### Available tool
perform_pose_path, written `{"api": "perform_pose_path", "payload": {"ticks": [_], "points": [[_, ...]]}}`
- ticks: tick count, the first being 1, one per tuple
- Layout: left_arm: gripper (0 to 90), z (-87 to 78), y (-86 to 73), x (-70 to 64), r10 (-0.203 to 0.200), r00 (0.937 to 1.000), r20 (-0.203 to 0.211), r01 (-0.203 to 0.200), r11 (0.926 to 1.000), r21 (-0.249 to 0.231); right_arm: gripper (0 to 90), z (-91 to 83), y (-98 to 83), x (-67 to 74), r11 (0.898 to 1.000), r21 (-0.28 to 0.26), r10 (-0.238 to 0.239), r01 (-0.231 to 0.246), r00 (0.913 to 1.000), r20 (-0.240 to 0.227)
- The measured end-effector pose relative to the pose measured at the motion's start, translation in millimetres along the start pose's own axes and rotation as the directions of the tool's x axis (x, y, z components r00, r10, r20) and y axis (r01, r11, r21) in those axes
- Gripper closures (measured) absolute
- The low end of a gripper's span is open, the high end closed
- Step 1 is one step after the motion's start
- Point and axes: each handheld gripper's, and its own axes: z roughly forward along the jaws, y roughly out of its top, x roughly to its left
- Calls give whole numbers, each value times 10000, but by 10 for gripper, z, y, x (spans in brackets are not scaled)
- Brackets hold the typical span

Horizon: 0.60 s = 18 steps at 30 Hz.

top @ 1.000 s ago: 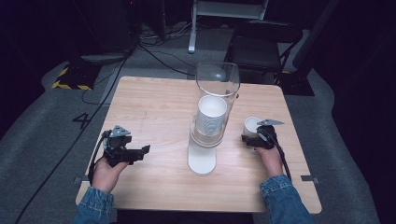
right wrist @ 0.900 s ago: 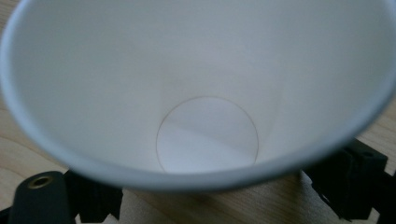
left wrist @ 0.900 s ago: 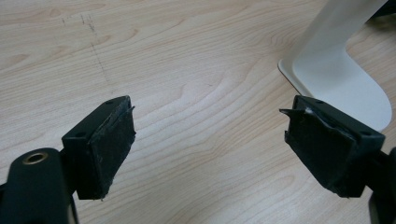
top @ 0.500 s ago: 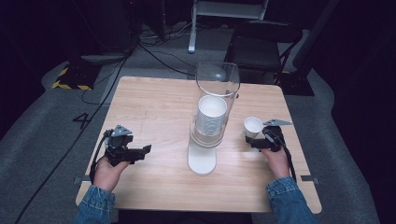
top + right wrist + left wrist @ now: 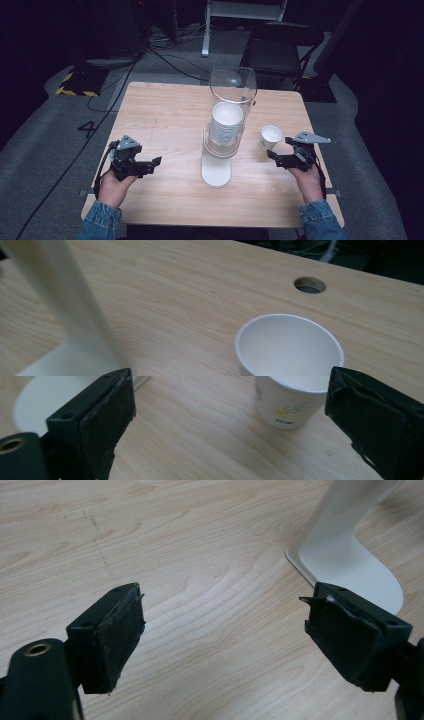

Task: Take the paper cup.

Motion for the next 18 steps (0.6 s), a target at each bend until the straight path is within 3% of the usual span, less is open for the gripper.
{"api": "perform_pose_path", "payload": {"ticks": [2, 8, 13, 18], "points": [[156, -15, -11, -14, 105, 9999, 41, -105, 9999, -27, 64, -51, -1, 71, 9999, -109, -132, 127, 9989, -458], [156, -21, -62, -42, 222, 9995, 214, -221, 9997, -45, 64, -129, -32, 240, 9987, -318, -440, 403, 9912, -1246], [156, -26, -81, -35, 245, 9994, 258, -242, 9996, -111, 65, -143, -60, 384, 9976, -268, -680, 646, 9854, -1561], [156, 8, -98, -63, 449, 9981, 417, -449, 9990, -1, 82, -85, -136, 503, 9965, -212, -830, 803, 9708, -2252]]}}
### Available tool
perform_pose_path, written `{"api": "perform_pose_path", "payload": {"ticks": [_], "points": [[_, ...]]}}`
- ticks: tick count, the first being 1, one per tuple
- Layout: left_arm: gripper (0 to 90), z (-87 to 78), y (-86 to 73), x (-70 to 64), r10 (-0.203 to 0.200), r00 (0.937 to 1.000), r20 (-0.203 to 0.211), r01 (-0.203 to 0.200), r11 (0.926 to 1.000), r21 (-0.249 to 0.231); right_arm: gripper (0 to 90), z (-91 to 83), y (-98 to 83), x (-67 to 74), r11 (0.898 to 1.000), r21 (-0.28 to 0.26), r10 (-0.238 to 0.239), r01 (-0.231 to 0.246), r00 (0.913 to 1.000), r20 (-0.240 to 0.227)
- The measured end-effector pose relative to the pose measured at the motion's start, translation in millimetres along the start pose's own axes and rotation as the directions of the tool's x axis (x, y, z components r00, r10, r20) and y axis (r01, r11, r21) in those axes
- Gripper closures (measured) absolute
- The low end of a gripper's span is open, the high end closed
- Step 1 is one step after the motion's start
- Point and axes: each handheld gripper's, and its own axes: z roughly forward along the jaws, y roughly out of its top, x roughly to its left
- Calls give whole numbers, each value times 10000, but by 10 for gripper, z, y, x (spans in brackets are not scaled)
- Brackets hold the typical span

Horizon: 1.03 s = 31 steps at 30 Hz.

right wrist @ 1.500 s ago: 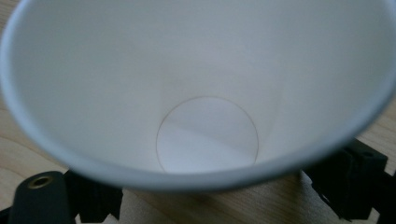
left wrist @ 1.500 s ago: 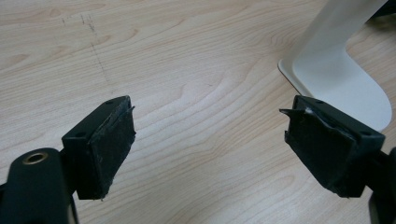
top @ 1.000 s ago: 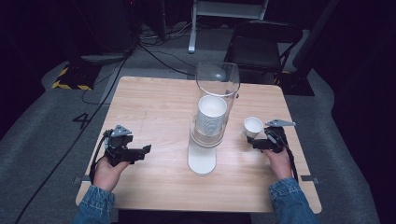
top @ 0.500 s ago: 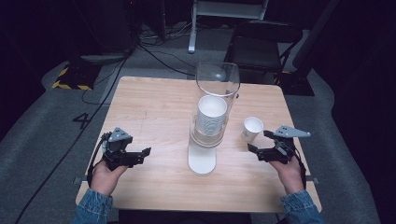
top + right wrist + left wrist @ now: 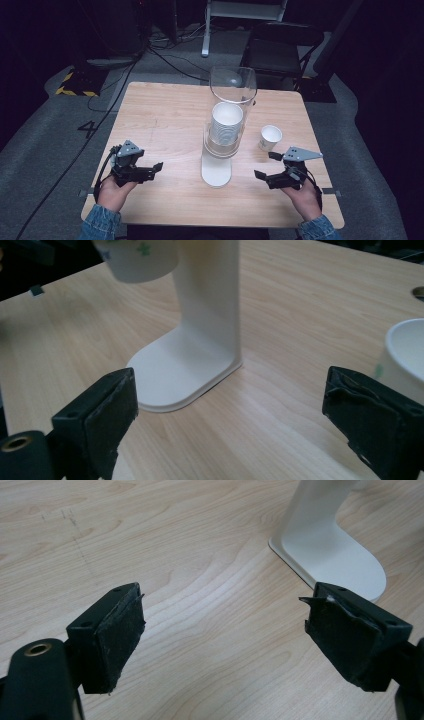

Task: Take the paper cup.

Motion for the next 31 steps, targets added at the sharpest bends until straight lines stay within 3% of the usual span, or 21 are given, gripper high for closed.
{"api": "perform_pose_path", "payload": {"ticks": [4, 8, 12, 18, 27, 31], "points": [[157, 8, -2, -10, 43, 10000, 54, -43, 10000, 15, 81, 87, -48, 80, 9989, 332, -313, 323, 9991, -298], [156, 5, -7, 2, 47, 10000, -12, -47, 10000, -17, 80, 175, -104, 144, 9975, 363, -590, 601, 9978, -307], [156, 29, -24, 9, 46, 10000, -77, -46, 10000, 15, 80, 272, -161, 175, 9964, 624, -572, 576, 9983, -91], [157, 53, -39, -1, -54, 9999, -111, 53, 9999, -112, 81, 383, -231, 179, 9928, 829, -904, 864, 9948, 459], [157, 85, -54, -1, -93, 9999, -71, 93, 9999, 60, 91, 531, -287, 196, 9885, 1333, -863, 718, 9906, 1063], [157, 95, -55, 7, -97, 9999, -100, 98, 9999, 117, 91, 555, -297, 171, 9872, 1552, -516, 373, 9947, 891]]}}
